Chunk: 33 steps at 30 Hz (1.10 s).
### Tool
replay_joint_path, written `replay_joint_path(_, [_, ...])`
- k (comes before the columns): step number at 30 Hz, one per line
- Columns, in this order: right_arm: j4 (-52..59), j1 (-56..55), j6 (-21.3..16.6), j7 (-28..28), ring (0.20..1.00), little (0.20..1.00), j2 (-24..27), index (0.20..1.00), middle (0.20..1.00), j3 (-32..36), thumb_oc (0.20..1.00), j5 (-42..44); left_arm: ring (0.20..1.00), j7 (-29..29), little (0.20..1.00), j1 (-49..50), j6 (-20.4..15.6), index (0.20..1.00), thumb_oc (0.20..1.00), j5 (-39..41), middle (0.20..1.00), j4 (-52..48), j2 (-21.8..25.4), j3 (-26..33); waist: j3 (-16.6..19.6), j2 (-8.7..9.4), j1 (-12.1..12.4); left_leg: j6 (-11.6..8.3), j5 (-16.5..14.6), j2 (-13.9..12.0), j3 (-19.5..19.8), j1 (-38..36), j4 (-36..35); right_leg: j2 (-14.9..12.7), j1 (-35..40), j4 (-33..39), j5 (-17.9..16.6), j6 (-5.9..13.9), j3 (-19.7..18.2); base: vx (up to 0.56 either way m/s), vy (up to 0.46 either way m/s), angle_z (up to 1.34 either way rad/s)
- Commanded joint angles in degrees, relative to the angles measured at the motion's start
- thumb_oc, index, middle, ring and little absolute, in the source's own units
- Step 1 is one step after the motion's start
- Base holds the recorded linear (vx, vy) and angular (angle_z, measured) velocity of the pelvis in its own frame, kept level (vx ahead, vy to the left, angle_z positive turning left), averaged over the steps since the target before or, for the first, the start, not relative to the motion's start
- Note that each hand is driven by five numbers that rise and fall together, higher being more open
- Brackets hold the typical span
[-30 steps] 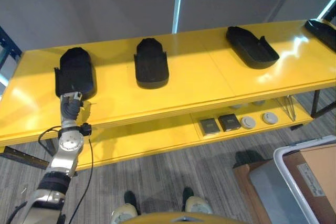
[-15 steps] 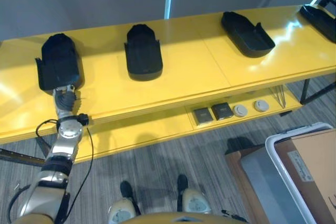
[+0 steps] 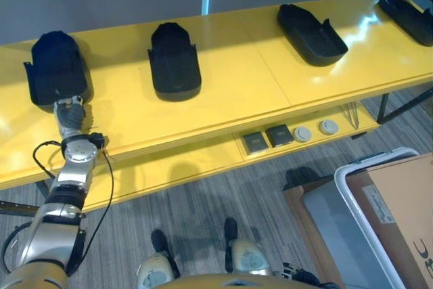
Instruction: Move parts from the plastic box to the shelf.
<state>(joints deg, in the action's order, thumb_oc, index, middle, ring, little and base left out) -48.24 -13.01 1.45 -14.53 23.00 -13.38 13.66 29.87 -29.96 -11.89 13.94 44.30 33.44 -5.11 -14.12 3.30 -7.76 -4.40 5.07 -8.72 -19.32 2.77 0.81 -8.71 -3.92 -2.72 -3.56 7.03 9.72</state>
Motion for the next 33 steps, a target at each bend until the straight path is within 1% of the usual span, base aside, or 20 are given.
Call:
replay_joint_path(1, [0.7, -0.5, -0.5, -0.7, 1.0, 1.0, 0.8, 1.0, 1.0, -2.4, 1.0, 0.8, 0.294, -2.4, 0.294, -1.4, -4.3, 0.294, 0.294, 1.6, 0.294, 0.6, 1.7, 0.2, 1.0, 0.42, 0.5, -0.58, -4.0, -3.9, 2.1, 2.6, 6.5, -4.5, -0.3, -4.4, 3.2, 3.88, -1.8, 0.0, 0.0, 0.0])
replay_joint_path(2, [0.9, -0.8, -0.4, -0.6, 1.0, 1.0, 0.5, 1.0, 1.0, -2.1, 1.0, 0.6, 0.667, -3.3, 0.667, -0.3, -5.5, 0.667, 0.667, 2.0, 0.667, -0.9, 0.8, 0.2, 1.2, 0.36, 0.7, -0.51, -4.1, -3.8, 2.3, 2.3, 6.3, -4.5, 0.0, -4.3, 3.3, 3.89, -1.7, 0.0, 0.0, 0.0])
replay_joint_path(3, [0.9, -0.9, -0.4, -0.6, 1.0, 1.0, 0.4, 1.0, 1.0, -1.9, 1.0, 0.5, 1.0, -3.9, 1.0, 0.6, -6.5, 1.0, 1.0, 2.4, 1.0, -2.0, 0.2, 0.3, 1.3, 0.29, 0.9, -0.49, -4.1, -3.7, 2.4, 2.2, 6.2, -4.6, 0.1, -4.3, 3.3, 3.91, -1.6, 0.0, 0.0, 0.0])
replay_joint_path(6, [1.0, -1.3, -0.5, -0.5, 1.0, 1.0, -0.2, 1.0, 1.0, -1.3, 1.0, 0.2, 1.0, -5.7, 1.0, 2.8, -8.6, 1.0, 1.0, 4.2, 1.0, -5.2, -1.5, 0.4, 1.6, 0.11, 1.6, -0.38, -4.1, -3.5, 2.7, 1.8, 5.9, -4.7, 0.7, -4.1, 3.3, 3.88, -1.3, 0.0, 0.0, 0.0])
replay_joint_path(7, [0.8, -1.5, -0.4, -0.4, 1.0, 1.0, -0.8, 1.0, 1.0, -0.5, 1.0, -0.3, 1.0, -8.5, 1.0, 6.0, -9.4, 1.0, 1.0, 6.1, 1.0, -9.2, -3.3, 1.0, 1.8, -0.14, 2.3, -0.3, -4.2, -3.2, 3.0, 1.4, 5.5, -4.9, 1.1, -4.0, 3.4, 3.82, -1.0, 0.0, 0.0, 0.0])
replay_joint_path(9, [0.9, -1.6, -0.1, -0.4, 1.0, 1.0, -1.3, 1.0, 1.0, 0.1, 1.0, -0.7, 1.0, -11.4, 1.0, 8.8, -9.9, 1.0, 1.0, 7.9, 1.0, -13.2, -4.4, 1.6, 2.0, -0.33, 2.9, -0.25, -4.2, -2.9, 3.3, 1.1, 5.2, -5.0, 1.5, -3.8, 3.3, 3.77, -0.6, -0.01, -0.022, 0.05])
replay_joint_path(10, [1.1, -1.6, 0.2, -0.3, 1.0, 1.0, -1.8, 1.0, 1.0, 0.6, 1.0, -1.0, 1.0, -13.9, 1.0, 11.6, -8.8, 1.0, 1.0, 9.3, 1.0, -17.4, -5.3, 2.1, 2.2, -0.49, 3.5, -0.27, -4.3, -2.7, 3.6, 0.8, 4.9, -5.1, 2.0, -3.5, 3.3, 3.72, -0.2, -0.02, -0.025, 0.07])
replay_joint_path(12, [1.2, -1.6, 0.5, -0.2, 1.0, 1.0, -2.1, 1.0, 1.0, 1.0, 1.0, -1.4, 1.0, -15.8, 1.0, 13.7, -8.4, 1.0, 1.0, 10.4, 1.0, -20.1, -6.3, 2.3, 2.4, -0.64, 3.9, -0.27, -4.3, -2.5, 3.7, 0.6, 4.7, -5.2, 2.3, -3.2, 3.2, 3.66, 0.0, -0.01, -0.02, 0.08])
replay_joint_path(13, [1.4, -1.7, 1.2, -0.1, 1.0, 1.0, -2.6, 1.0, 1.0, 2.0, 1.0, -1.8, 1.0, -20.8, 1.0, 19.2, -7.5, 1.0, 1.0, 13.8, 1.0, -26.5, -8.4, 2.8, 2.8, -0.96, 5.1, -0.33, -4.2, -2.2, 4.1, -0.1, 3.9, -5.4, 3.2, -2.3, 2.9, 3.51, 0.9, -0.02, -0.024, 0.09])
replay_joint_path(15, [1.5, -1.8, 1.5, -0.1, 1.0, 1.0, -2.8, 1.0, 1.0, 2.5, 1.0, -2.0, 1.0, -21.7, 1.0, 21.5, -6.7, 1.0, 1.0, 14.6, 1.0, -28.3, -9.1, 2.8, 3.0, -1.15, 5.5, -0.4, -4.1, -2.2, 4.3, -0.4, 3.6, -5.4, 3.6, -1.9, 2.8, 3.45, 1.3, -0.02, -0.027, 0.16])
replay_joint_path(16, [1.5, -1.6, 1.7, 0.0, 1.0, 1.0, -3.1, 1.0, 1.0, 3.1, 1.0, -2.4, 1.0, -24.3, 1.0, 25.2, -4.8, 1.0, 1.0, 15.5, 1.0, -29.6, -9.4, 2.7, 3.2, -1.53, 6.5, -0.49, -3.9, -2.0, 4.6, -1.0, 2.8, -5.4, 4.4, -1.1, 2.4, 3.36, 2.0, -0.04, -0.031, 0.24])
replay_joint_path(18, [1.1, -1.4, 1.6, 0.2, 1.0, 1.0, -3.3, 1.0, 1.0, 3.5, 1.0, -2.4, 1.0, -27.0, 1.0, 27.6, -0.4, 1.0, 1.0, 16.9, 1.0, -29.5, -9.5, 2.5, 3.5, -1.81, 7.1, -0.6, -3.8, -2.0, 4.9, -1.4, 2.3, -5.4, 5.0, -0.4, 2.1, 3.27, 2.5, -0.05, -0.034, 0.19])
replay_joint_path(22, [-0.3, 0.2, 1.5, 0.7, 1.0, 1.0, -3.4, 1.0, 1.0, 4.1, 1.0, -1.8, 1.0, -31.6, 1.0, 34.1, 2.2, 1.0, 1.0, 17.7, 1.0, -24.8, -9.0, 0.4, 4.1, -2.58, 8.6, -0.71, -3.6, -2.0, 5.3, -2.1, 1.4, -5.5, 5.9, 0.3, 2.0, 3.24, 3.8, -0.06, -0.02, 0.14])
replay_joint_path(24, [-1.5, 0.9, 1.0, 0.8, 1.0, 1.0, -3.3, 1.0, 1.0, 4.0, 1.0, -1.2, 1.0, -32.4, 1.0, 36.5, 1.1, 1.0, 1.0, 15.9, 1.0, -20.9, -9.2, -0.7, 4.2, -2.79, 9.0, -0.76, -3.5, -2.0, 5.4, -2.3, 1.3, -5.5, 6.2, 0.3, 2.1, 3.15, 4.1, -0.05, -0.014, 0.13])
replay_joint_path(25, [-2.0, 1.3, 0.9, 0.8, 1.0, 1.0, -3.3, 1.0, 1.0, 4.0, 1.0, -1.1, 1.0, -31.9, 1.0, 37.6, 1.4, 1.0, 1.0, 14.1, 1.0, -18.2, -9.4, -1.2, 4.3, -2.9, 9.2, -0.77, -3.4, -2.1, 5.5, -2.4, 1.2, -5.4, 6.3, 0.3, 2.1, 3.07, 4.3, -0.04, -0.013, 0.09])
replay_joint_path(27, [-3.4, 2.2, 0.4, 0.6, 1.0, 1.0, -3.2, 1.0, 1.0, 4.0, 1.0, -0.7, 1.0, -32.0, 1.0, 39.2, -0.5, 1.0, 1.0, 12.4, 1.0, -11.0, -10.3, -1.8, 4.5, -3.02, 9.4, -0.86, -3.2, -2.3, 5.6, -2.8, 1.0, -5.3, 6.5, 0.2, 2.2, 3.0, 4.5, -0.05, -0.02, 0.04])
replay_joint_path(28, [-4.1, 2.8, 0.3, 0.5, 1.0, 1.0, -3.3, 1.0, 1.0, 4.1, 1.0, -0.5, 1.0, -31.3, 1.0, 39.8, -0.9, 1.0, 1.0, 9.7, 1.0, -6.3, -11.4, -1.4, 4.7, -3.06, 9.5, -0.96, -3.1, -2.4, 5.6, -2.9, 1.0, -5.2, 6.7, 0.2, 2.4, 2.92, 4.5, -0.06, -0.023, 0.0])
replay_joint_path(29, [-4.7, 3.0, 0.0, 0.5, 1.0, 1.0, -3.4, 1.0, 1.0, 4.2, 1.0, -0.5, 1.0, -31.6, 1.0, 40.3, -1.8, 1.0, 1.0, 9.0, 1.0, -2.3, -12.4, -1.0, 4.8, -3.07, 9.6, -1.03, -3.0, -2.5, 5.7, -3.0, 0.8, -5.1, 6.8, 0.2, 2.4, 2.83, 4.5, -0.05, -0.018, 0.02])
replay_joint_path(31, [-5.9, 3.4, -0.4, 0.6, 1.0, 1.0, -3.7, 1.0, 1.0, 4.3, 1.0, -0.6, 1.0, -30.9, 1.0, 40.6, -2.6, 1.0, 1.0, 6.1, 1.0, 3.7, -13.7, -0.2, 5.0, -3.02, 9.7, -1.08, -2.9, -2.5, 5.9, -3.3, 0.6, -4.9, 6.9, 0.3, 2.5, 2.68, 4.4, -0.03, -0.018, 0.04])
replay_joint_path(33, [-7.9, 4.2, -1.2, 0.6, 1.0, 1.0, -4.0, 1.0, 1.0, 4.6, 1.0, -0.8, 1.0, -29.5, 1.0, 40.4, -3.0, 1.0, 1.0, 5.7, 1.0, 10.6, -14.9, 0.8, 5.2, -2.98, 9.8, -1.2, -2.7, -2.6, 6.4, -3.4, 0.4, -4.7, 7.1, 0.4, 2.6, 2.54, 4.3, 0.0, 0.0, 0.0])
